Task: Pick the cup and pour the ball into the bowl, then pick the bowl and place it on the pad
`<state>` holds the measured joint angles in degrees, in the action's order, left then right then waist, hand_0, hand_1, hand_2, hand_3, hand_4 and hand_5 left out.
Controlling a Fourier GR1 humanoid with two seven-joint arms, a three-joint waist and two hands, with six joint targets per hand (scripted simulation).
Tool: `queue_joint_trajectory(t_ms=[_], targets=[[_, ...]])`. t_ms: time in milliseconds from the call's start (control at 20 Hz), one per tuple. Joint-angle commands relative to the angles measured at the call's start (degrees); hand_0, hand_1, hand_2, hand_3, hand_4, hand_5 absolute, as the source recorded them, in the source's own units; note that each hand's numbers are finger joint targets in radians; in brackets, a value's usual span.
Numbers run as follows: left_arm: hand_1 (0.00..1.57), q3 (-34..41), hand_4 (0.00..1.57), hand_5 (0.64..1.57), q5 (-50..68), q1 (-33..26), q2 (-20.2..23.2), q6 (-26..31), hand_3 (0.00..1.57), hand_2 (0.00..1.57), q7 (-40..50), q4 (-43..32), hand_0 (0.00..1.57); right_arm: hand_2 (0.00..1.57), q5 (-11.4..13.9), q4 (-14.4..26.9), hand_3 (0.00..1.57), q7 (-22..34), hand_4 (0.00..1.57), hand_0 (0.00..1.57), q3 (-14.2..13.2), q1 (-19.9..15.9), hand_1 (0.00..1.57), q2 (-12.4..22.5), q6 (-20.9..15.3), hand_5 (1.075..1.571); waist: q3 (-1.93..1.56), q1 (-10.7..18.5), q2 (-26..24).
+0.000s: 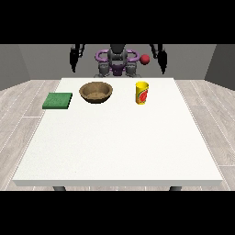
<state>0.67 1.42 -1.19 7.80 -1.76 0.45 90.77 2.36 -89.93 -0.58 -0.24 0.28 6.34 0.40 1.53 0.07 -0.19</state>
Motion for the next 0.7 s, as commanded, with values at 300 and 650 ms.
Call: queue_joint_trajectory(t_ms=[300, 650], targets=[[0.0, -3.53, 0.0, 1.524, 7.89, -6.98, -6.91, 2.89, 0.0, 0.0, -0.72, 7.32, 0.0, 0.0, -7.72, -3.46, 0.0, 0.8, 0.0, 0.0, -2.38, 5.73, 0.0, -4.24, 0.19, 1.568, -1.54, 1.22, -17.49], [0.0, -16.75, 0.0, 1.507, 4.57, -9.79, -7.71, -3.4, 0.0, 0.0, -1.68, 16.92, 0.0, 0.0, -9.86, -5.65, 0.0, 2.16, 0.0, 0.0, -8.17, -0.29, 0.0, -0.26, -0.06, 1.566, -1.53, 3.2, -10.46]])
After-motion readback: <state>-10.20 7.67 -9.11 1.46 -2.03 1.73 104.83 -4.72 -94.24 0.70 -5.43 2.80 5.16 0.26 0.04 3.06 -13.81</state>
